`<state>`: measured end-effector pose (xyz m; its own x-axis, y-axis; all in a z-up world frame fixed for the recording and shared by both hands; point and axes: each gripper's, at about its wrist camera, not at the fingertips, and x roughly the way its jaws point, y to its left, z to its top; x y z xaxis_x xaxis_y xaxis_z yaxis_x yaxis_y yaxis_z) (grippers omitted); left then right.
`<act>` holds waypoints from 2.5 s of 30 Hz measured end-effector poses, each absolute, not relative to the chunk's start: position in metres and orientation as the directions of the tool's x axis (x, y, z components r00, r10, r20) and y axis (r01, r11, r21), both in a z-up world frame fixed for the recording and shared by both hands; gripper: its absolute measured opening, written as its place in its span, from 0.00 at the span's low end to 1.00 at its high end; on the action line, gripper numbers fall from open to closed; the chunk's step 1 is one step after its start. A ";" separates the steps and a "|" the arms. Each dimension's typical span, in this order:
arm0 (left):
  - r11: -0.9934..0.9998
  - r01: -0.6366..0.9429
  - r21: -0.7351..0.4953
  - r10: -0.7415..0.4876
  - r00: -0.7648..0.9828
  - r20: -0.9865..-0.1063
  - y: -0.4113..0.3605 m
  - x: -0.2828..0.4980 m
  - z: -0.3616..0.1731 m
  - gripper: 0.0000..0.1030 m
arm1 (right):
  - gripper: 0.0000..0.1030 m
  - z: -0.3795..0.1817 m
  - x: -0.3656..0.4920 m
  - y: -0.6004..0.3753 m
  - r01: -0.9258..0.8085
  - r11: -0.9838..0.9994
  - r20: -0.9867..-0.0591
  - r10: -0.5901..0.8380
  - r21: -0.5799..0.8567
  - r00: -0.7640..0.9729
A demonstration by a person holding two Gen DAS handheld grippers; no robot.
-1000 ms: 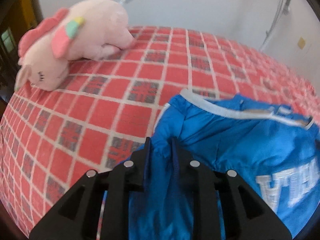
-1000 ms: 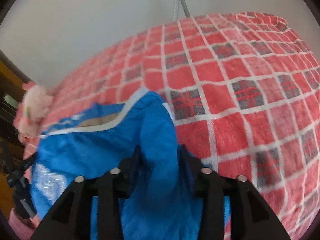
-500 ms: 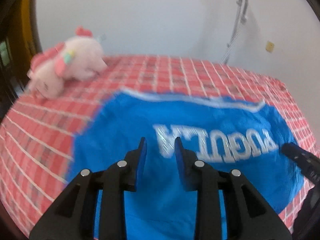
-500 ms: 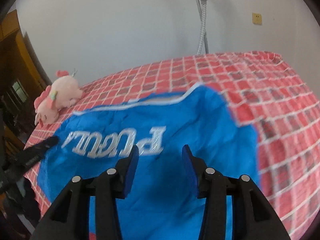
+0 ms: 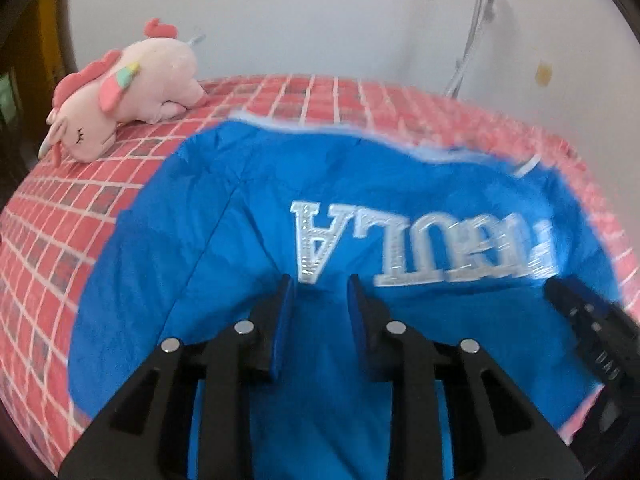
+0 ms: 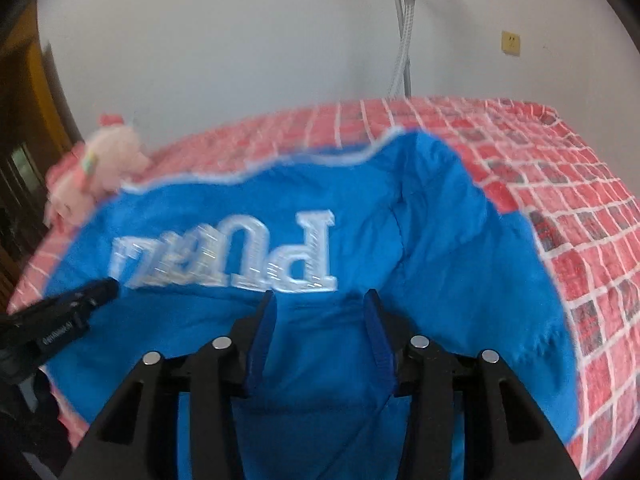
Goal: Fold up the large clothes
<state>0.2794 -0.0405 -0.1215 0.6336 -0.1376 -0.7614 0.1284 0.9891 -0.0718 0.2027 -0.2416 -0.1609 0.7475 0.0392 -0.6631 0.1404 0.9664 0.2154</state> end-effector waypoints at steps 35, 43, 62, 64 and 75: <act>0.977 0.005 -0.214 -0.196 0.421 -0.886 0.113 0.333 -0.128 0.77 | 0.93 -0.182 0.241 -0.391 0.261 0.855 -0.825 0.284 0.449 0.489; 0.961 -0.004 -0.278 -0.255 0.385 -0.887 0.109 0.360 -0.149 0.84 | 0.97 -0.205 0.259 -0.383 0.246 0.845 -0.823 0.328 0.475 0.463; 0.939 0.057 -0.341 -0.317 0.532 -0.785 0.081 0.290 -0.050 0.11 | 0.24 -0.098 0.199 -0.362 0.070 0.796 -0.675 0.459 0.601 0.578; 0.936 0.072 -0.344 -0.329 0.522 -0.787 0.083 0.274 -0.037 0.11 | 0.24 -0.084 0.180 -0.359 0.050 0.792 -0.665 0.474 0.608 0.577; 0.947 0.097 -0.305 -0.317 0.426 -0.847 0.107 0.147 -0.036 0.11 | 0.24 -0.090 0.049 -0.349 0.101 0.774 -0.710 0.509 0.625 0.487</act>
<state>0.1473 0.1068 -0.0363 0.4265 -0.3166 -0.8473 0.0968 0.9473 -0.3053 0.0487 -0.3489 -0.0899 0.4872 0.5091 -0.7095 0.1009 0.7742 0.6248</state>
